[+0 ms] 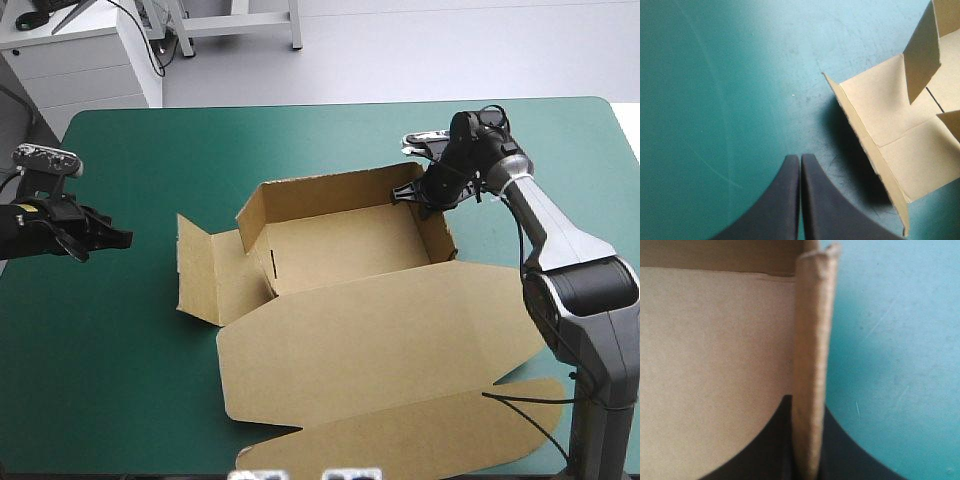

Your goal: Fold the box

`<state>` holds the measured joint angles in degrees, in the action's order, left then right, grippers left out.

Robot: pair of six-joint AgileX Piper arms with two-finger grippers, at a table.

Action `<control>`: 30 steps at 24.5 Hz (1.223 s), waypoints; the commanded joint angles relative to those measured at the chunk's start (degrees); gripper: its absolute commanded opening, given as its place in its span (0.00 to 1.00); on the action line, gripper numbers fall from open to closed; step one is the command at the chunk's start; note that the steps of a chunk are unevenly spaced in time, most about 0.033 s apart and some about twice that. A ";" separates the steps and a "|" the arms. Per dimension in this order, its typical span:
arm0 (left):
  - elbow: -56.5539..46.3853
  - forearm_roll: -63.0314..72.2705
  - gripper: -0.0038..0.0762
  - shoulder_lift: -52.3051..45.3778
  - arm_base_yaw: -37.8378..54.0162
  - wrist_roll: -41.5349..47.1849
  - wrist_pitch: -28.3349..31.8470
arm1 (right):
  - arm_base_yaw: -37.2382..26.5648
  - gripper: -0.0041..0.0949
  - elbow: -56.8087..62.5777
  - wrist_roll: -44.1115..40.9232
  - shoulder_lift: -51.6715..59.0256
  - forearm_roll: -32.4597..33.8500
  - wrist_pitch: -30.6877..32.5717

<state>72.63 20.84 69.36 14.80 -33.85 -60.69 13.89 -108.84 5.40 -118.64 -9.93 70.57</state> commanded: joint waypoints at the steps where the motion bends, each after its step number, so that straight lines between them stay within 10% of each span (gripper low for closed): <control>1: 1.44 1.47 0.04 -1.21 0.08 0.15 2.56 | -0.33 0.02 -1.64 2.88 6.36 -1.17 0.95; 10: 1.44 -2.29 0.04 -1.21 0.08 0.61 4.90 | -9.22 0.02 -1.21 8.01 20.13 -12.09 0.95; 30: 0.87 8.44 0.04 3.61 0.08 7.20 10.35 | -10.19 0.02 -1.20 8.05 34.43 -11.15 0.95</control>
<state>72.25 22.01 72.33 14.80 -27.32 -51.57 4.29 -108.45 13.82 -86.77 -18.36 71.72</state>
